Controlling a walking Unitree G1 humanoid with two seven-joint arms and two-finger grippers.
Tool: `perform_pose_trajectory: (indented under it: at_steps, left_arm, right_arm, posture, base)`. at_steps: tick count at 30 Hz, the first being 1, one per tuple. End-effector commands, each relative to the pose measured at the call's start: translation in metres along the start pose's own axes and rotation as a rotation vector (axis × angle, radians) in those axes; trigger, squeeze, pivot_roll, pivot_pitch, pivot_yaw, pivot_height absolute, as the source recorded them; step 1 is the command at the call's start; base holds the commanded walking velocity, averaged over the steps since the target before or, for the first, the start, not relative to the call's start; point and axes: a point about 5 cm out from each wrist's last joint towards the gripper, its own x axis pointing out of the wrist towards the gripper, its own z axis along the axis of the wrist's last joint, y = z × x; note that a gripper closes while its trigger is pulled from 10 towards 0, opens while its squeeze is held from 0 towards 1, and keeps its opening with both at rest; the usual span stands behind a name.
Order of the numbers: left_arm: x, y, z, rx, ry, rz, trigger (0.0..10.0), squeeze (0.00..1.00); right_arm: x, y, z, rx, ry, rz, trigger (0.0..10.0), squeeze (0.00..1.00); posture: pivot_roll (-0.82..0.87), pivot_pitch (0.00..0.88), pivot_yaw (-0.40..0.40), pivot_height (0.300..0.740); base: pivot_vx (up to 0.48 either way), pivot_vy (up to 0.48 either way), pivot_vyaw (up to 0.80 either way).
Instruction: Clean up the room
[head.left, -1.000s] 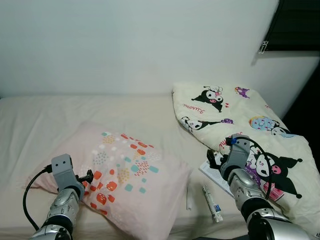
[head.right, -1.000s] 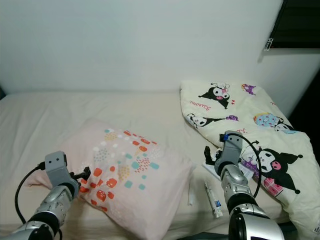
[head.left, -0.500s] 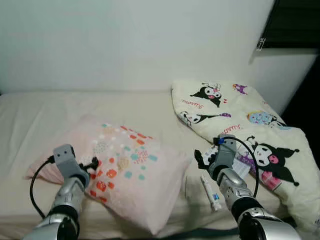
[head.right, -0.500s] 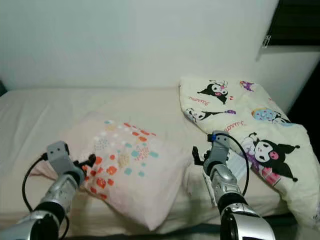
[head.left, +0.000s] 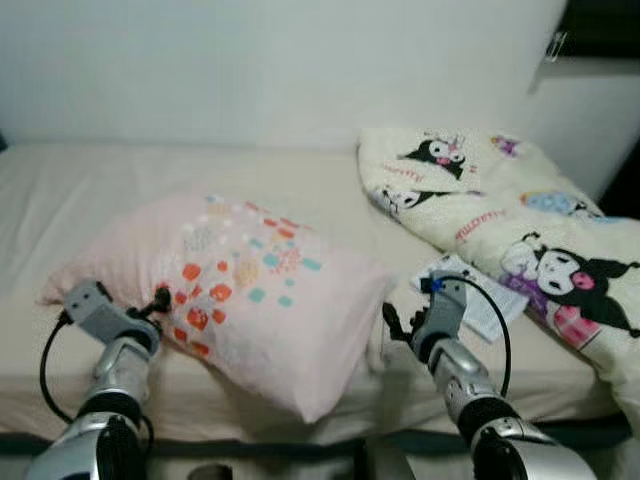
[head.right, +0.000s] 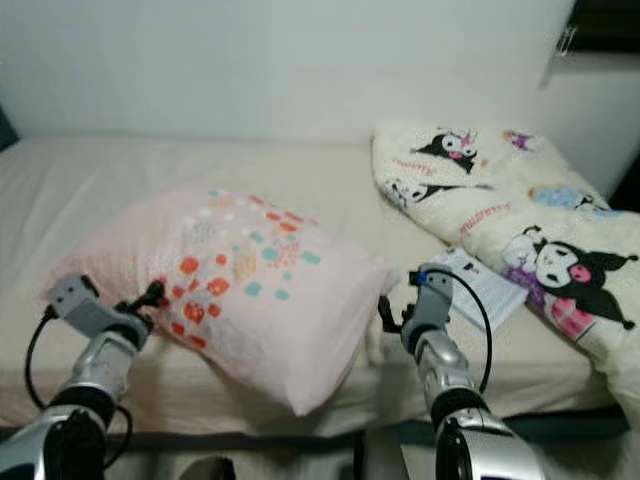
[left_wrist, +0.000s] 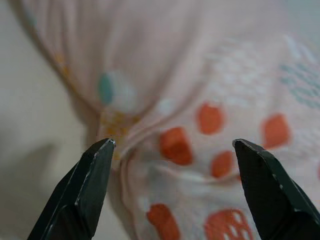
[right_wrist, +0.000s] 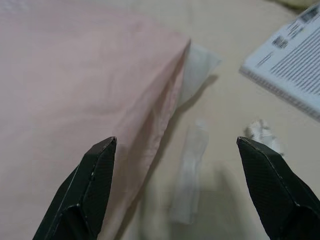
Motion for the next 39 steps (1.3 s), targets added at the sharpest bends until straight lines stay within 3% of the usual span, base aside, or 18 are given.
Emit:
perform_pose_trajectory:
  at_steps: [1, 7, 17, 18, 23, 24, 26, 30, 34, 39]
  left_arm:
    - [0.000, 0.004, 0.002, -0.071, 0.008, -0.015, 10.0, 1.00]
    - [-0.004, 0.009, -0.006, -0.138, 0.050, -0.050, 10.0, 1.00]
    - [-0.004, -0.011, -0.013, -0.300, 0.087, -0.260, 10.0, 1.00]
    - [-0.005, -0.014, -0.013, -0.336, 0.091, -0.300, 10.0, 0.00]
    - [-0.007, -0.024, -0.015, -0.390, 0.110, -0.413, 10.0, 0.00]
    - [-0.007, -0.024, -0.015, -0.390, 0.110, -0.413, 10.0, 0.00]
    - [-0.010, -0.036, -0.024, -0.390, 0.153, -0.517, 10.0, 0.00]
    - [-0.012, -0.044, -0.029, -0.396, 0.170, -0.569, 10.0, 0.00]
    - [-0.022, -0.073, -0.056, -0.331, 0.274, -0.712, 10.0, 0.00]
    - [-0.024, -0.080, -0.063, -0.286, 0.296, -0.720, 10.0, 0.00]
  right_arm:
    - [0.001, 0.000, 0.003, -0.006, -0.013, 0.004, 10.0, 0.00]
    - [0.000, -0.002, 0.001, -0.004, -0.010, -0.003, 10.0, 0.00]
    - [0.000, -0.001, 0.004, -0.003, -0.026, 0.000, 10.0, 0.00]
    - [0.000, -0.001, 0.005, -0.006, -0.029, 0.000, 10.0, 0.00]
    - [0.000, -0.003, 0.008, -0.011, -0.038, -0.004, 10.0, 0.00]
    - [0.000, -0.003, 0.008, -0.011, -0.038, -0.004, 10.0, 0.00]
    - [0.001, -0.005, 0.012, -0.013, -0.051, -0.009, 10.0, 0.00]
    - [0.001, -0.005, 0.012, -0.015, -0.054, -0.011, 10.0, 0.00]
    - [0.001, -0.004, 0.016, -0.009, -0.073, -0.015, 10.0, 0.00]
    - [0.001, -0.005, 0.018, -0.008, -0.082, -0.015, 10.0, 0.00]
  posture:
    - [-0.09, 0.000, -0.043, 0.560]
    - [-0.08, 0.000, -0.040, 0.535]
    - [-0.10, 0.000, -0.041, 0.495]
    - [-0.10, 0.000, -0.041, 0.490]
    - [-0.11, 0.000, -0.042, 0.475]
    - [-0.11, 0.000, -0.042, 0.475]
    - [-0.11, 0.000, -0.043, 0.461]
    - [-0.11, 0.000, -0.043, 0.453]
    - [-0.11, 0.000, -0.040, 0.453]
    - [-0.12, 0.000, -0.040, 0.453]
  base:
    - [0.000, 0.000, 0.00]
    - [0.000, 0.000, 0.00]
    - [0.000, 0.000, 0.00]
    - [0.000, 0.000, 0.00]
    - [0.000, 0.000, 0.00]
    - [0.000, 0.000, 0.00]
    - [0.000, 0.000, 0.00]
    - [0.000, 0.000, 0.00]
    - [0.000, 0.000, 0.00]
    - [0.000, 0.000, 0.00]
